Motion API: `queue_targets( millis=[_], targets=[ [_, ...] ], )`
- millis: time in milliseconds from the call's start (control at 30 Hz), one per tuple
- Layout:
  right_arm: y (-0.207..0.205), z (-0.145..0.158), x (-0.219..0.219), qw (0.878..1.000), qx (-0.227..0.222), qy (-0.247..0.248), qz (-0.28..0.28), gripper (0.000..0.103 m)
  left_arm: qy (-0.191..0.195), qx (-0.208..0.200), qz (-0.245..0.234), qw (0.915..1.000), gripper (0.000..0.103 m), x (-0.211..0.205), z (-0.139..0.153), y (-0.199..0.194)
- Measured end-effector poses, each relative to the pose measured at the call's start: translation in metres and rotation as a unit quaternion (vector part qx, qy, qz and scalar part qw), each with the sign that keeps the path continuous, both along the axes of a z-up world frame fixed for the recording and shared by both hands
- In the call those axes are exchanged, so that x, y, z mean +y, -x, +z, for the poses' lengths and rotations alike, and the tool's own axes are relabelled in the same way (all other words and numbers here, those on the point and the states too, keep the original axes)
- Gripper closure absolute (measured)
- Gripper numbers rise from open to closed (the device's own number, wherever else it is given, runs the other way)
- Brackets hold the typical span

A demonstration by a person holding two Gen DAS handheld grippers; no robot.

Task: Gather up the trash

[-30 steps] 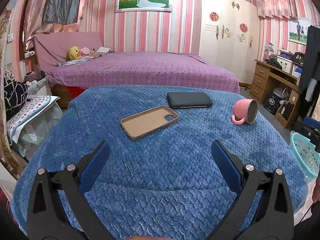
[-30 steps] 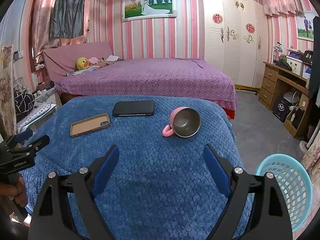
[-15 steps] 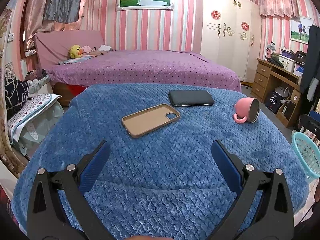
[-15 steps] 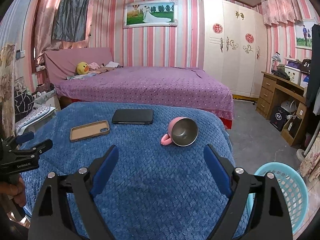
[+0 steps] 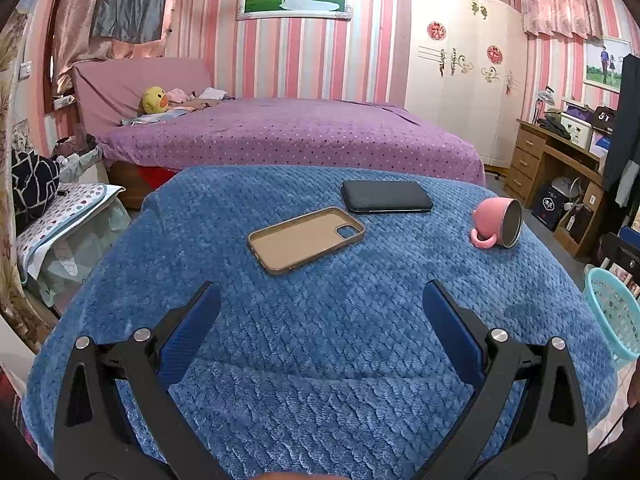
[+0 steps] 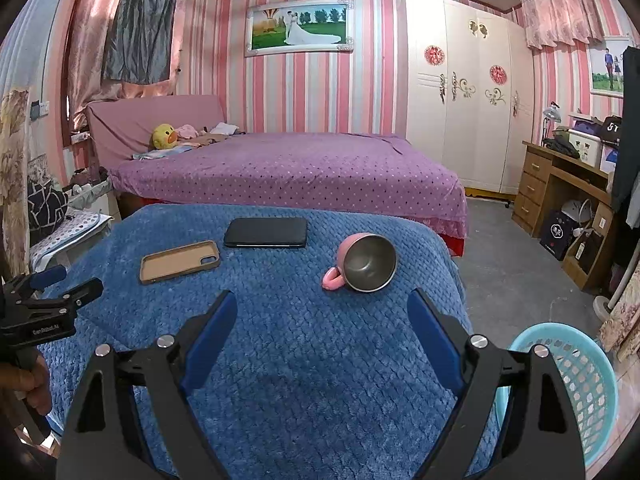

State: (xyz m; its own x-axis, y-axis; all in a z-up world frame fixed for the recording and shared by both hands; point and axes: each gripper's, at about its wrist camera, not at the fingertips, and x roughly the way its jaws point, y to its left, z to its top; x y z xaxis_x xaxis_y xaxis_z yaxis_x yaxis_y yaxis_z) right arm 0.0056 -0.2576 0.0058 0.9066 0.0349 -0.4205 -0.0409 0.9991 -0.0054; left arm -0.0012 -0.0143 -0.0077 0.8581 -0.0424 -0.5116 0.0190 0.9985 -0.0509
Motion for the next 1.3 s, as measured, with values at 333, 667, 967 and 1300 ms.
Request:
queue_targets(
  millis=[333, 667, 967, 1300],
  targets=[
    [0.0004, 0.0005, -0.0021, 1.0, -0.001, -0.002, 0.0, 0.018, -0.005, -0.007, 0.001, 1.0, 0.005, -0.0024, 0.0024, 0.0019],
    [0.0004, 0.0, -0.0043, 1.0, 0.003, -0.002, 0.002, 0.018, -0.007, -0.006, 0.0, 1.0, 0.005, -0.0027, 0.0019, 0.0017],
    [0.0013, 0.0014, -0.0048, 1.0, 0.001, -0.002, 0.001, 0.018, -0.005, -0.005, 0.005, 1.0, 0.005, -0.0036, 0.0017, 0.003],
    [0.0016, 0.001, -0.0042, 1.0, 0.001, 0.0, 0.003, 0.018, -0.005, -0.005, 0.005, 1.0, 0.005, -0.0033, 0.0018, 0.0034]
  ],
)
